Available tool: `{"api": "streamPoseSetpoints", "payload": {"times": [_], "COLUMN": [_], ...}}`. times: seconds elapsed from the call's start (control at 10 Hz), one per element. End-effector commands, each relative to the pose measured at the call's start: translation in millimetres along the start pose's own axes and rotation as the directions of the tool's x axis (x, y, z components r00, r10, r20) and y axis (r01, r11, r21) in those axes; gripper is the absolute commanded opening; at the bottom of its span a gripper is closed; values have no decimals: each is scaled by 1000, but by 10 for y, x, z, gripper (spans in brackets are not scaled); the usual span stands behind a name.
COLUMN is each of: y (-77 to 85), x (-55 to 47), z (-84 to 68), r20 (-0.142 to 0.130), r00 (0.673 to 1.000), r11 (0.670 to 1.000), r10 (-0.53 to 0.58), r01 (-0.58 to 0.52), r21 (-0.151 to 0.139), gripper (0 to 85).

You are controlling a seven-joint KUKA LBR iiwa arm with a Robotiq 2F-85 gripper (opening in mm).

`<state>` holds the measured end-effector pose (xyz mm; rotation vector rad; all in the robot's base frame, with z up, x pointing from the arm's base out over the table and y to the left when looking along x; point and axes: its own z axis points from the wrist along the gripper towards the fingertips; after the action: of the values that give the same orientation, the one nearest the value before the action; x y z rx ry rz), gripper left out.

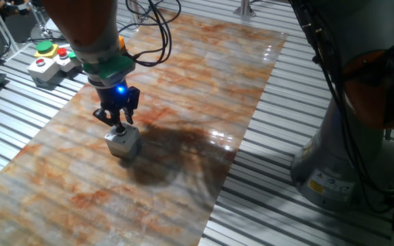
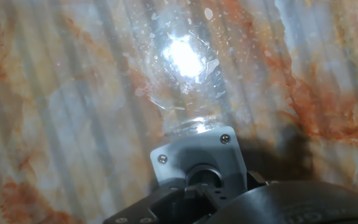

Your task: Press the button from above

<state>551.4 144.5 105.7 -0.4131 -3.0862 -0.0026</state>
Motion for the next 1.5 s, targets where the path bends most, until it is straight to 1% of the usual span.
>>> {"api": "streamPoseSetpoints", "payload": {"times": [0.0, 0.4, 0.6, 0.8, 1.0, 1.1, 1.4], "y": [-2, 16, 27, 6, -14, -17, 4], "x": [-10, -22, -21, -6, -4, -19, -33], "z": [-26, -180, -251, -364, -486, -551, -699], "r20": [1, -11, -11, -12, -14, -21, -20], "r00": [1000, 1000, 1000, 1000, 1000, 1000, 1000], "r11": [1000, 1000, 1000, 1000, 1000, 1000, 1000], "r10": [0, 2, 0, -3, -8, -4, 3], "r01": [0, -2, 0, 3, 8, 5, -3], "r21": [-1, 5, 10, 8, 13, 4, 16], "gripper": [340, 340, 340, 340, 340, 340, 340]}}
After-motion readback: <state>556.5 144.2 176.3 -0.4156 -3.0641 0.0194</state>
